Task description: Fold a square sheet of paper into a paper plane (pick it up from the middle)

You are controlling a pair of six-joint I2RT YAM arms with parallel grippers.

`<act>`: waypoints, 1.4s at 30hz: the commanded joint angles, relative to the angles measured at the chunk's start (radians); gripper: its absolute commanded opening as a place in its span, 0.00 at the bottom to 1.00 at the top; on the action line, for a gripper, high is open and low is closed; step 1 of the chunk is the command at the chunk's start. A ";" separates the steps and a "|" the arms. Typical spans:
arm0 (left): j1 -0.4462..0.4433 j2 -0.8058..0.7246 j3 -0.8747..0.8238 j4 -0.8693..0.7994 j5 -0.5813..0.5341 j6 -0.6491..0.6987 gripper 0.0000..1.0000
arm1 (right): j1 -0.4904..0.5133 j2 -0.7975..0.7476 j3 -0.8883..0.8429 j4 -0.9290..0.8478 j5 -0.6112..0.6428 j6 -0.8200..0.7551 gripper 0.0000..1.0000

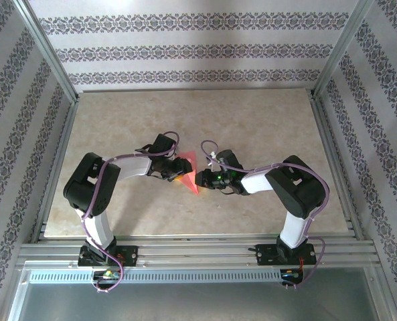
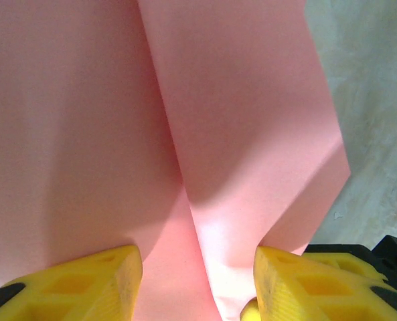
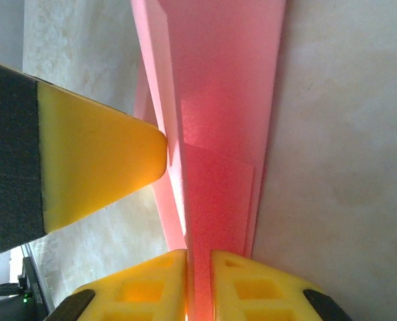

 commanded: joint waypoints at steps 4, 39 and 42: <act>-0.031 0.053 0.015 -0.177 -0.083 0.059 0.52 | -0.022 -0.001 -0.011 -0.015 -0.027 0.034 0.18; -0.040 -0.086 0.055 -0.080 -0.032 0.063 0.57 | -0.034 0.059 0.002 -0.028 -0.061 0.086 0.19; -0.040 -0.049 0.056 -0.086 -0.022 0.062 0.53 | -0.036 0.059 0.008 -0.029 -0.065 0.083 0.19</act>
